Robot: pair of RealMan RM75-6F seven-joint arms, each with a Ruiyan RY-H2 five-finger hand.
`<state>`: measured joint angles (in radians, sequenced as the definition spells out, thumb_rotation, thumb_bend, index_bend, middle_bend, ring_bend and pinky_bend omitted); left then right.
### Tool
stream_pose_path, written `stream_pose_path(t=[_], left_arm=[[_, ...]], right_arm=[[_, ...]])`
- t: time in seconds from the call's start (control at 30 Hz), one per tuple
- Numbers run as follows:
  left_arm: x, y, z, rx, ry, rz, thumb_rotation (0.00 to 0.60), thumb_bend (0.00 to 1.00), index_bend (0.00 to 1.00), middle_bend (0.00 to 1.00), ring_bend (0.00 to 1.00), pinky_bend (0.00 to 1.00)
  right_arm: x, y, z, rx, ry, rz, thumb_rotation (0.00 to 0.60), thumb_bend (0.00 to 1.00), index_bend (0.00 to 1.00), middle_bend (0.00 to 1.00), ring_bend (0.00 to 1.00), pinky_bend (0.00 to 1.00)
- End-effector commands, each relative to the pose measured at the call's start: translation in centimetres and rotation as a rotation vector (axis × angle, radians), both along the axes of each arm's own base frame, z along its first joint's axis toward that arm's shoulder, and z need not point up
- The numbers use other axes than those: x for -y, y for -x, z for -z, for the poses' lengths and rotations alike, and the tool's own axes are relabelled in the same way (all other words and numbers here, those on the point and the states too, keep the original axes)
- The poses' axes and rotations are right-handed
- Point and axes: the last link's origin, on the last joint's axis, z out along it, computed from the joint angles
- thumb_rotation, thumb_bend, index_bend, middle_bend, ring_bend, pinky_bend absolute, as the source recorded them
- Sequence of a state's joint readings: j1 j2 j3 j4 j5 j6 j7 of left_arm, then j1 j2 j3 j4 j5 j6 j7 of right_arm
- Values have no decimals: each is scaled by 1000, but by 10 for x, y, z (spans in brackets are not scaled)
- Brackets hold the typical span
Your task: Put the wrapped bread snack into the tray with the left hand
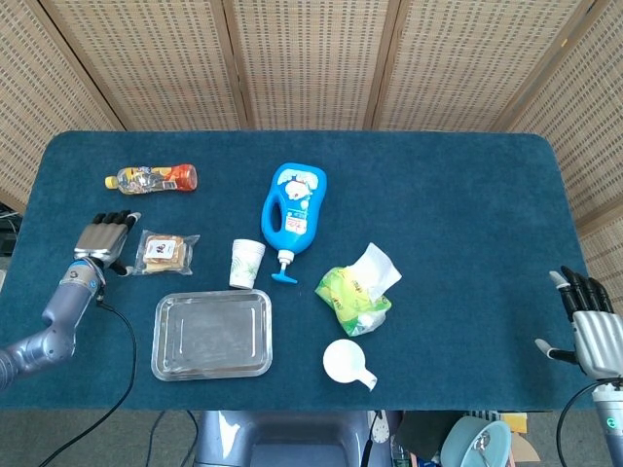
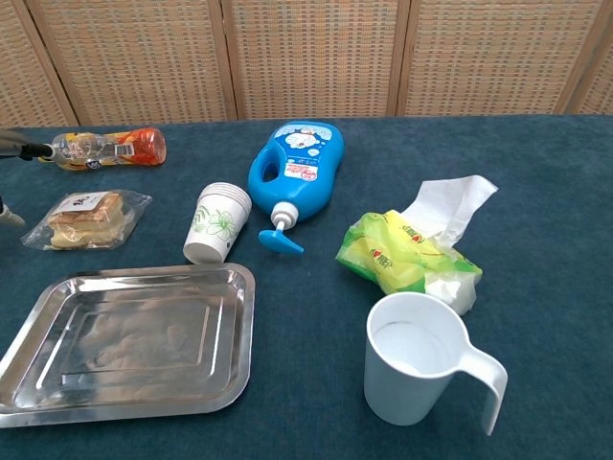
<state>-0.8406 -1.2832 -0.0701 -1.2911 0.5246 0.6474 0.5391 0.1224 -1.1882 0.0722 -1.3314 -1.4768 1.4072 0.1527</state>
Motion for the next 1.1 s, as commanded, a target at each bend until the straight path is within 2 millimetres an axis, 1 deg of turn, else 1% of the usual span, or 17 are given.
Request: stream_pose_path(t=[0.03,0.1,0.23,0.33,0.53,0.77,1.1], left_arm=[[-6,-10,13,-6,24,19,600,263,0,0,0,0],[-10,-16,21,-11,27,27,600,263,0,0,0,0],[-13,-24,26,-11,29,35,600,263,0,0,0,0],[-14,-33,33,-4,38,46,600,263,0,0,0,0],[-8,-51,50,3,68,68,600,263,0,0,0,0],[0,-60,58,6,78,79,600,263,0,0,0,0],[5,-61,58,-18,65,87,600,281,0,0,0,0]], right_arm=[[-1,4,-1,7,1,9,600,130,0,0,0,0],[-2,7,-3,13,5,8,600,130,0,0,0,0],[-4,10,-4,17,7,7,600,130,0,0,0,0],[-6,13,-6,21,13,7,600,130,0,0,0,0],[-10,18,-10,37,30,6,600,130,0,0,0,0],[-15,21,-12,48,45,-7,600,130,0,0,0,0],[-21,24,-17,55,64,-6,600,130,0,0,0,0]])
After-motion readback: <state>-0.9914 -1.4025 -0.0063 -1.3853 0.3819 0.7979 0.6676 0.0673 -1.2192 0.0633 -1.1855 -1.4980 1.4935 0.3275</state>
